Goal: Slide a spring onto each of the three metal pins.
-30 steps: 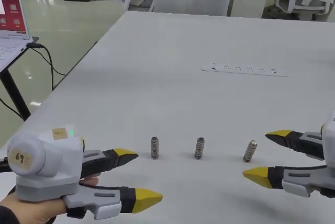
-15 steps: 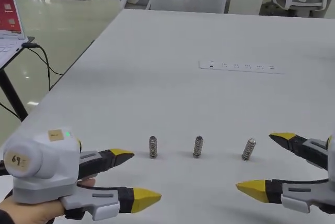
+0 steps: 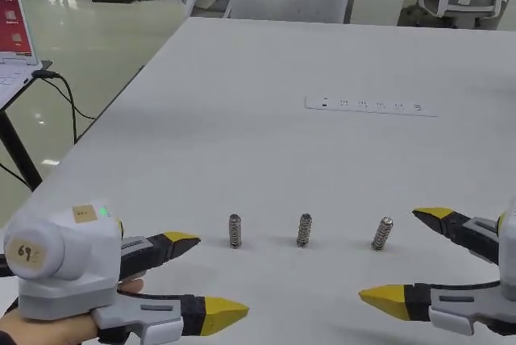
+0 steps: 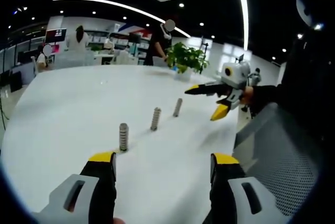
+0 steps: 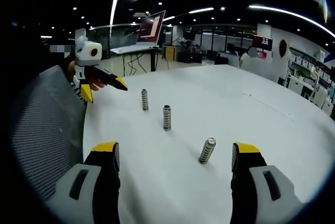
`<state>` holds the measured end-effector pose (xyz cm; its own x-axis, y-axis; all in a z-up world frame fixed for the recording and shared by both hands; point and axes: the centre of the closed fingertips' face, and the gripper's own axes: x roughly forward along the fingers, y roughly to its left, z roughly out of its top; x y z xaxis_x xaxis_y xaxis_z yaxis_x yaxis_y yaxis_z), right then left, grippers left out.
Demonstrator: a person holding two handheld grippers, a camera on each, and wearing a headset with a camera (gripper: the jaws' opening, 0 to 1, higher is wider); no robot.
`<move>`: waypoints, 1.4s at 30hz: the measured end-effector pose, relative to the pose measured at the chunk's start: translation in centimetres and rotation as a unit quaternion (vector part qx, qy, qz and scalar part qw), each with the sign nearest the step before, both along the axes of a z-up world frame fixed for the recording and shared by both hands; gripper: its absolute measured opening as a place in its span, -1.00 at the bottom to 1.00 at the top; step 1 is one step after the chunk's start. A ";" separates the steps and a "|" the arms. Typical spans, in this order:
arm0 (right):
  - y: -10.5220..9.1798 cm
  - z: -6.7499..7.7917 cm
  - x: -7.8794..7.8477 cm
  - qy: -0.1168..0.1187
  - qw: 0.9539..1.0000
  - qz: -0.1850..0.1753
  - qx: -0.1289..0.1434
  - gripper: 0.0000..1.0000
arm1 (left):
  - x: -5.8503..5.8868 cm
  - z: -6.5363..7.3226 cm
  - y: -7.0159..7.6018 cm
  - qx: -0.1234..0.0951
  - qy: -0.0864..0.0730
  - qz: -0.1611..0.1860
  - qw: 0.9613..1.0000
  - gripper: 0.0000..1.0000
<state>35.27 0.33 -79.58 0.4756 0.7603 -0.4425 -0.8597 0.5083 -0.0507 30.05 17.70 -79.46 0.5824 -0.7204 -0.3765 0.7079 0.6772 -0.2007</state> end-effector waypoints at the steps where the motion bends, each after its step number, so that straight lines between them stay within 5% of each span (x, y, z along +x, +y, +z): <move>1: 0.0 0.0 0.0 0.000 1.000 0.000 0.000 0.77 | 0.0 0.0 0.0 0.001 0.000 0.001 1.000 0.42; 42: 0.5 0.1 0.0 0.003 1.000 -0.012 -0.004 0.79 | -0.1 -0.8 -0.1 0.000 0.012 -0.007 1.000 0.77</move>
